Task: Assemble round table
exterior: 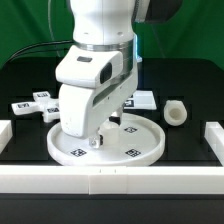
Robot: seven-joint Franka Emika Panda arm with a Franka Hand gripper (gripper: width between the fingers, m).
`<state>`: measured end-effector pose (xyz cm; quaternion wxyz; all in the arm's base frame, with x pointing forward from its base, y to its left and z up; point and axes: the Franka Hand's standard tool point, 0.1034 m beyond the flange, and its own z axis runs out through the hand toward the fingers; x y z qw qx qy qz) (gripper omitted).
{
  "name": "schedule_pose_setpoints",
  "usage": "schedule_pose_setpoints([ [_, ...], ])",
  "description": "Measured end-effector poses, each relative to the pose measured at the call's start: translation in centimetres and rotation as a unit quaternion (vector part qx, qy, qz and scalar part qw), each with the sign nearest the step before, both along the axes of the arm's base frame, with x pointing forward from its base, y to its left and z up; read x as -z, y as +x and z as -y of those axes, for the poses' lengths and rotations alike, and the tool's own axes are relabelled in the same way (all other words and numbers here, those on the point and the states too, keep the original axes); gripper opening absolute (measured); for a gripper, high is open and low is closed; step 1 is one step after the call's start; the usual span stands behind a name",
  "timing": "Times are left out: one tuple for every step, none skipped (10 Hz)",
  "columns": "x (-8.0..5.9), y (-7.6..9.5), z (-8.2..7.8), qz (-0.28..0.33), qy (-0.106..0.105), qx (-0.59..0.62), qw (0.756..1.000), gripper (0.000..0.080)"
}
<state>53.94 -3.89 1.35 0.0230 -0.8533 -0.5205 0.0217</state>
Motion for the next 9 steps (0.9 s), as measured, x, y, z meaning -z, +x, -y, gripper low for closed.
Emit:
schedule_pose_setpoints([
  [0.0,0.0,0.0,0.0,0.0,0.0,1.0,0.0403],
  [0.0,0.0,0.0,0.0,0.0,0.0,1.0,0.0403],
  [0.0,0.0,0.0,0.0,0.0,0.0,1.0,0.0407],
  [0.0,0.0,0.0,0.0,0.0,0.0,1.0,0.0407],
  [0.0,0.0,0.0,0.0,0.0,0.0,1.0,0.0407],
  [0.0,0.0,0.0,0.0,0.0,0.0,1.0,0.0407],
  [0.0,0.1,-0.1,0.001,0.0,-0.007,1.0,0.0407],
  [0.0,0.2,-0.8,0.003,0.003,-0.024,1.0,0.0408],
  [0.0,0.6,-1.7,0.006,0.006,-0.031,0.999,0.0408],
])
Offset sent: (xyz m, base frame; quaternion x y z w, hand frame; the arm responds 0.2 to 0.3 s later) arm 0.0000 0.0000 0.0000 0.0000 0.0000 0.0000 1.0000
